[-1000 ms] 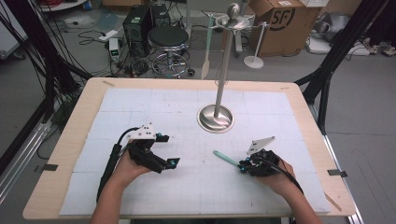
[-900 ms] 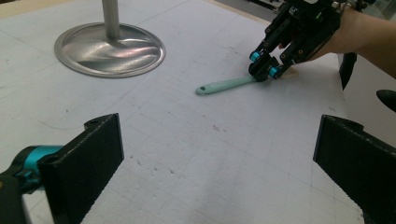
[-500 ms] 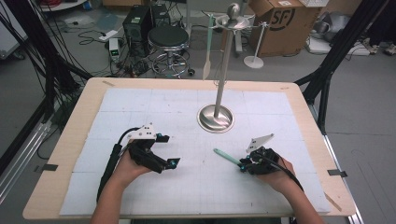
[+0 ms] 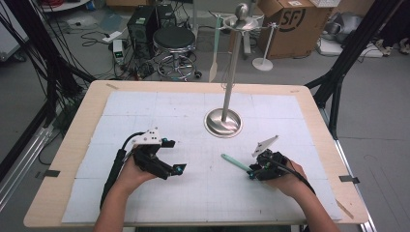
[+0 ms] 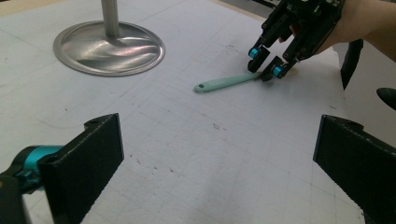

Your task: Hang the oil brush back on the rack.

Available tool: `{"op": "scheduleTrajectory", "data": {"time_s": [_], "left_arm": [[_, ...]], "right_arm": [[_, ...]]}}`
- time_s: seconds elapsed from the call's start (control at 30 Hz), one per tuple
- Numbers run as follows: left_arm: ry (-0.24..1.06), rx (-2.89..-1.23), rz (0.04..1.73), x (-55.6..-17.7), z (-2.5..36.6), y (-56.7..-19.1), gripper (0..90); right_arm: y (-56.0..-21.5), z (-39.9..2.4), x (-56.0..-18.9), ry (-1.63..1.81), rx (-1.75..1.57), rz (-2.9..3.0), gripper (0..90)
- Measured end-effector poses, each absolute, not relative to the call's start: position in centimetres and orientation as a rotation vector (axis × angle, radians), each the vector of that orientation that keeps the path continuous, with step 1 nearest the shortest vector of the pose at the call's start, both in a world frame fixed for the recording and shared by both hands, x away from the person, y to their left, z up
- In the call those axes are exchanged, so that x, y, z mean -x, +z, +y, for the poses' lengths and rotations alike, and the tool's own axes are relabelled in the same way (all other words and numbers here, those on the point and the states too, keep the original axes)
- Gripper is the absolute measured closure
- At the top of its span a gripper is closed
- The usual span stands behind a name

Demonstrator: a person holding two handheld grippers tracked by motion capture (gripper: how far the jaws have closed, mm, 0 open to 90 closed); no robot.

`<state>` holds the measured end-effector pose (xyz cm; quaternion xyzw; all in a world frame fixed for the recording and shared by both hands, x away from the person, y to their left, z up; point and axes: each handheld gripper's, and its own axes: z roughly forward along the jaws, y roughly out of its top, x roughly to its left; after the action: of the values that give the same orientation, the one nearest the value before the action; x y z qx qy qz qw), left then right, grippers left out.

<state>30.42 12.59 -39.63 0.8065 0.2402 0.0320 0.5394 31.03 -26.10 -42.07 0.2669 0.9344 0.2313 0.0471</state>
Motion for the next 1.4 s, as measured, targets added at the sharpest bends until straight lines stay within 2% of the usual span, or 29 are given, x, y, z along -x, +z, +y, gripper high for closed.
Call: {"op": "scheduleTrajectory", "data": {"time_s": [0.2, 0.4, 0.53, 0.63, 1.17, 1.4], "left_arm": [[0.076, -1.916, 0.573, -30.4, 12.5, -39.6, 2.2], [0.077, -1.924, 0.567, -30.4, 12.4, -39.7, 2.2], [0.077, -1.923, 0.569, -30.4, 12.4, -39.7, 2.2], [0.076, -1.923, 0.569, -30.4, 12.4, -39.7, 2.2], [0.077, -1.923, 0.566, -30.4, 12.5, -39.7, 2.2], [0.074, -1.921, 0.568, -30.4, 12.4, -39.7, 2.2]], "right_arm": [[-41.8, -25.3, -31.2, 0.612, -0.801, 2.879, 66.8], [-41.8, -25.1, -31.6, 0.586, -0.812, 2.900, 69.1], [-41.7, -24.8, -31.4, 0.552, -0.793, 2.888, 73.5], [-41.7, -24.4, -31.0, 0.543, -0.781, 2.892, 81.3], [-41.5, -24.2, -30.5, 0.524, -0.713, 2.865, 82.2], [-41.5, -24.4, -30.6, 0.543, -0.761, 2.898, 80.0]]}}
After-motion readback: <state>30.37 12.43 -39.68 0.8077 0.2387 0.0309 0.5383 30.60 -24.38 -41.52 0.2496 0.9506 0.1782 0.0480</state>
